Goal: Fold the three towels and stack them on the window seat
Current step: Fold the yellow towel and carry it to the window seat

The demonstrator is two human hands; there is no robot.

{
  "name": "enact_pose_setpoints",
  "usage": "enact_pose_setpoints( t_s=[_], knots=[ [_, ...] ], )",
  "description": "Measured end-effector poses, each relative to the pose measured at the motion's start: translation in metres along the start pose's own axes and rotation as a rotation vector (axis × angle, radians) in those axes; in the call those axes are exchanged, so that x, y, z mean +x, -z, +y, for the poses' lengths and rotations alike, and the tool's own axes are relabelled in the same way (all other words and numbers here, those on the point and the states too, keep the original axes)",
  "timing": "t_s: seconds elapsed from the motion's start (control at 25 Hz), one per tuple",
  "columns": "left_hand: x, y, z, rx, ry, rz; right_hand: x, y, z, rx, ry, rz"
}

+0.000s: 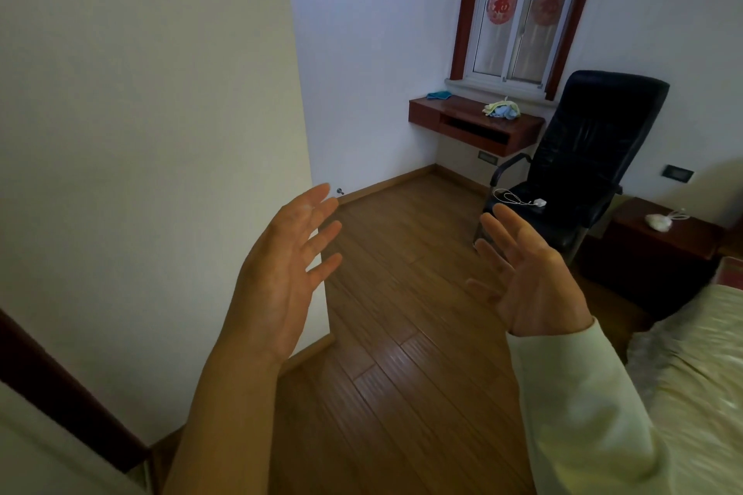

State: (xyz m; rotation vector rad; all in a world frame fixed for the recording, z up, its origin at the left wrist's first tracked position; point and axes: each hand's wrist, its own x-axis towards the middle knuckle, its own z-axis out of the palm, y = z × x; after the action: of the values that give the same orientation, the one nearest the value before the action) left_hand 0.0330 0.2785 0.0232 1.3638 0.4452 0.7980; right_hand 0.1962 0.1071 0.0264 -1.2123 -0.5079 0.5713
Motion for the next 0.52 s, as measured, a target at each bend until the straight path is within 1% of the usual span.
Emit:
enact_pose_setpoints(
  t_s=[0.16,0.28,0.52],
  knots=[
    [0.065,0.032,-0.009,-0.009,-0.005,-0.006,0.062,-0.035,0.017,-0.016,0.025,-0.005],
    [0.115,0.045,-0.019,-0.005,0.002,-0.013,0.112,-0.047,0.03,-0.029,0.02,-0.005],
    [0.245,0.042,-0.043,0.015,-0.029,-0.04,0.241,-0.055,0.042,-0.044,0.052,-0.034]
  ],
)
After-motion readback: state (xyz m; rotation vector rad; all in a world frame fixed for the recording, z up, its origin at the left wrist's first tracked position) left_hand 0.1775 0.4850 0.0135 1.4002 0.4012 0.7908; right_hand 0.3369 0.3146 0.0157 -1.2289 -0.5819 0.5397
